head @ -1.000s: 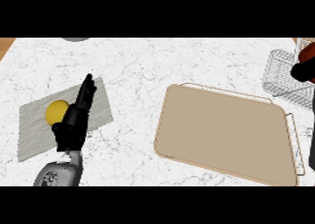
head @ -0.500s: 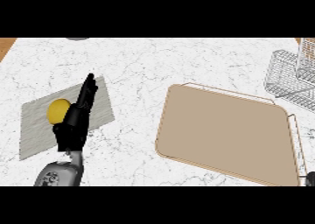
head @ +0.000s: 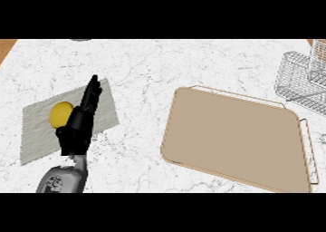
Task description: Pick the bell pepper from the tray and place it in the tiered basket
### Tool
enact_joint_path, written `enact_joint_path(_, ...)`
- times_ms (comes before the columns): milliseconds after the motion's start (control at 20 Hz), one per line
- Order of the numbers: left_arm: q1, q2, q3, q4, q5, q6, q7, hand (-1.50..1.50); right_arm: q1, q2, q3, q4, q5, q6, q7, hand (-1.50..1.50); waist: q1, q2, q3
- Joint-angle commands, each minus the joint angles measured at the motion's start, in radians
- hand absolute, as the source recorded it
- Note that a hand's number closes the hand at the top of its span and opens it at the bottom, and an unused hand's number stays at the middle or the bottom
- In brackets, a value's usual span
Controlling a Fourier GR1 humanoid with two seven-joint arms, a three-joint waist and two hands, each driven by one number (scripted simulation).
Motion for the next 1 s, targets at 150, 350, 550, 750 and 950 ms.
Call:
enact_joint_path(150,-0.067,-0.003,0.032,0.068,0.001,0.006,-0.002,0.0,0.029,-0.112,0.014,0.183,-0.001,-0.122,-0.096,1.5,-0.006,0.0,0.0)
enact_joint_path(350,0.09,0.013,0.004,-0.018,0.018,-0.03,-0.061,0.0,0.051,-0.166,0.011,0.272,0.002,-0.183,-0.141,1.5,0.001,-0.001,0.0)
enact_joint_path(550,0.042,0.004,0.006,-0.021,0.001,-0.01,-0.011,0.0,0.081,-0.131,-0.118,0.314,-0.072,-0.294,-0.088,1.5,-0.003,-0.002,0.001)
enact_joint_path(750,0.033,0.01,0.005,0.022,0.005,-0.023,-0.049,0.0,0.046,-0.102,-0.165,0.392,-0.126,-0.414,-0.088,-1.5,0.003,0.001,0.001)
enact_joint_path(950,-0.004,-0.024,-0.034,-0.011,-0.03,0.046,0.043,0.0,0.086,-0.11,-0.235,0.368,-0.221,-0.491,-0.168,-1.5,-0.005,-0.001,0.001)
